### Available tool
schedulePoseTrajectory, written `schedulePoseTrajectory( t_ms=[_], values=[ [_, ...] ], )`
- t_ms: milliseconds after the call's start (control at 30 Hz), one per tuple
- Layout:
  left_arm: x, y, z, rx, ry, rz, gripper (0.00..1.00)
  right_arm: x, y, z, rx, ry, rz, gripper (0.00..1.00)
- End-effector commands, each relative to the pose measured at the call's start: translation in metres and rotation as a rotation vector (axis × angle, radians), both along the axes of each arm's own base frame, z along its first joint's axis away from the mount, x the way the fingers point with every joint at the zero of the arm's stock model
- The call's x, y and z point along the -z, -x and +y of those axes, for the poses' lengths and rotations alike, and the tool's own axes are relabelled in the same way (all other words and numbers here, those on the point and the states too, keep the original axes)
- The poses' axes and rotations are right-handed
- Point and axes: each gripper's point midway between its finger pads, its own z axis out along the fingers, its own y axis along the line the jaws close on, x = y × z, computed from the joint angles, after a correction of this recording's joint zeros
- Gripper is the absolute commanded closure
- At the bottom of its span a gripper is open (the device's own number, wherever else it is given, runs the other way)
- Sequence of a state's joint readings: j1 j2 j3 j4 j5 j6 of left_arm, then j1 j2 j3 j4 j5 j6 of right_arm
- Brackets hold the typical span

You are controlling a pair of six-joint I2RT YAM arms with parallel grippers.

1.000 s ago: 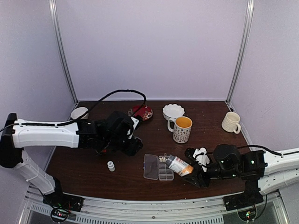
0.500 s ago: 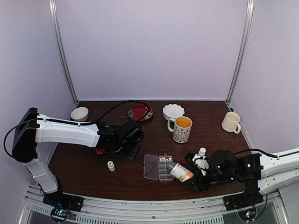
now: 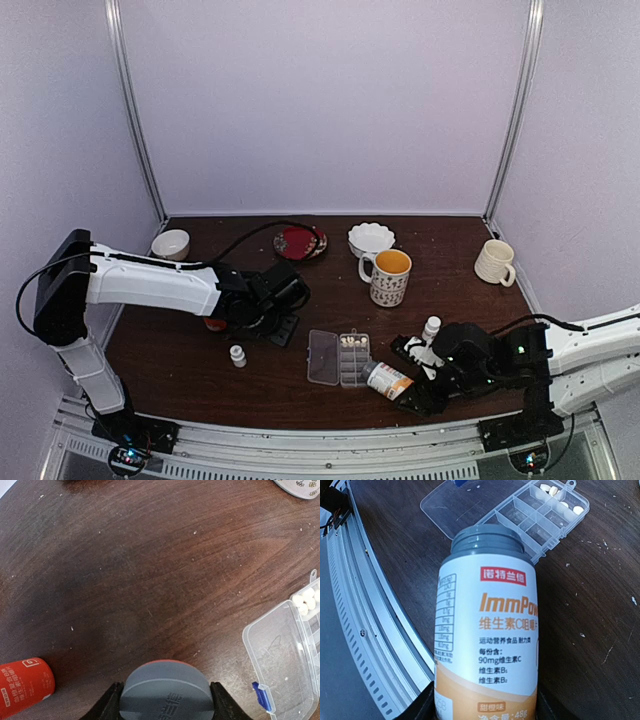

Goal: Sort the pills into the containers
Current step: Place the lid of the pill bottle at the center of the board.

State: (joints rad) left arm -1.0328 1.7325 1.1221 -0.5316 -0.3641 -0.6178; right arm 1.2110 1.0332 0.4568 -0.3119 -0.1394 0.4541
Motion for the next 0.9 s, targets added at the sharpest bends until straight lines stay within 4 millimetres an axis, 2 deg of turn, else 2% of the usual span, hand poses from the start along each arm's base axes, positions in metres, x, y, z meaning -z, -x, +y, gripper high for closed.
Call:
schedulePoseTrajectory(
  t_ms=[0,200,367,467,600,733,867],
  values=[
    [0.008,-0.002,-0.003,-0.002,0.017,0.001,0.88,-0.009,-0.002,0.002,0.013,0.034,0.011,1.00],
    [0.019,0.000,-0.005,-0.007,0.057,0.003,0.88,-0.015,0.003,0.011,-0.026,0.001,0.027,1.00],
    [0.024,0.000,-0.005,-0.009,0.047,0.014,0.86,-0.008,0.001,0.004,-0.013,0.056,0.029,1.00],
    [0.026,0.001,-0.006,-0.007,0.036,0.021,0.83,-0.012,0.001,0.008,-0.022,0.052,0.033,1.00],
    [0.027,0.000,-0.006,-0.007,0.023,0.027,0.76,-0.010,0.002,0.012,-0.029,0.043,0.040,1.00],
    [0.027,0.003,-0.009,0.010,0.033,0.044,0.59,-0.018,0.001,0.018,-0.029,-0.002,0.031,1.00],
    [0.024,0.005,-0.013,0.030,0.042,0.049,0.54,-0.012,0.001,0.014,-0.040,0.068,0.036,1.00]
  ],
)
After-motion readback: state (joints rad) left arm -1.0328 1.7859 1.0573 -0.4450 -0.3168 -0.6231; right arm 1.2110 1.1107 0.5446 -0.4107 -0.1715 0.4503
